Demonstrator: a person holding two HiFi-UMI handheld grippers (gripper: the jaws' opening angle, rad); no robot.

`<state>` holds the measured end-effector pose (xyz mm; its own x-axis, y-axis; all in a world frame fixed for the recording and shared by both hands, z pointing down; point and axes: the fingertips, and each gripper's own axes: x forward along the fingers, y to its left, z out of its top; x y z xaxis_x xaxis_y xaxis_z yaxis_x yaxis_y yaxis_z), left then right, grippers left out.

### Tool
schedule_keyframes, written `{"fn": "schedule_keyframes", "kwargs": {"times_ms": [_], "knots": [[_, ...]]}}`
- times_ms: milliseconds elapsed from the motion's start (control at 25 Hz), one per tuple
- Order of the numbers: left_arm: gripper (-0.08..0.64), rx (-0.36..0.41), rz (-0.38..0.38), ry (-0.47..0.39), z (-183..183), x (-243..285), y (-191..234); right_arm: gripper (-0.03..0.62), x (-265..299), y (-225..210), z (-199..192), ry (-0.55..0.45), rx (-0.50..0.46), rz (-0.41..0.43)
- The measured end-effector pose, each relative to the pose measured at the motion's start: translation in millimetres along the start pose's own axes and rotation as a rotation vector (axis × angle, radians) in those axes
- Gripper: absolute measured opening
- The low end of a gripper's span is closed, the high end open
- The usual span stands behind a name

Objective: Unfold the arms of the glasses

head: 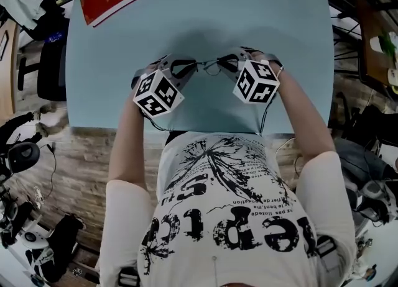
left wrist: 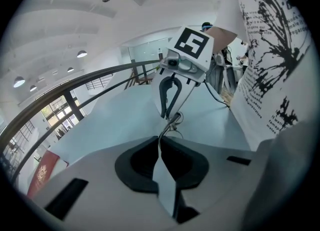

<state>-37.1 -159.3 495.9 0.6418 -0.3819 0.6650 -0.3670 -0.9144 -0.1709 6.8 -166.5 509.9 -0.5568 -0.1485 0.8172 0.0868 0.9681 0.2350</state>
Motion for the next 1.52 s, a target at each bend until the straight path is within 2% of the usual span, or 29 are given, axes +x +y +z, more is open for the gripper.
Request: {"fn": "schedule_keyframes", "kwargs": {"times_ms": [240,440,840,1240,1400,1520], "knots": [[0.029,-0.010,0.020,-0.002,5,-2,-5,0.031,-33,-5,-5,-0.100,0.042,-0.150],[0.029,0.005,0.049,0.031,3,-4,-6,0.026,-50,-3,-27,-0.062,0.048,-0.209],[0.029,0.017,0.102,0.059,-5,-11,-3,0.029,-58,6,-50,-0.022,0.091,-0.212],[0.030,0.006,0.136,0.023,2,-8,-9,0.032,-54,15,-55,-0.001,0.123,-0.230],[0.035,-0.037,0.160,0.001,3,-8,-9,0.082,-53,18,-56,0.003,0.139,-0.223],[0.116,-0.092,0.180,-0.038,6,-13,-12,0.142,-56,23,-59,-0.008,0.166,-0.233]]}}
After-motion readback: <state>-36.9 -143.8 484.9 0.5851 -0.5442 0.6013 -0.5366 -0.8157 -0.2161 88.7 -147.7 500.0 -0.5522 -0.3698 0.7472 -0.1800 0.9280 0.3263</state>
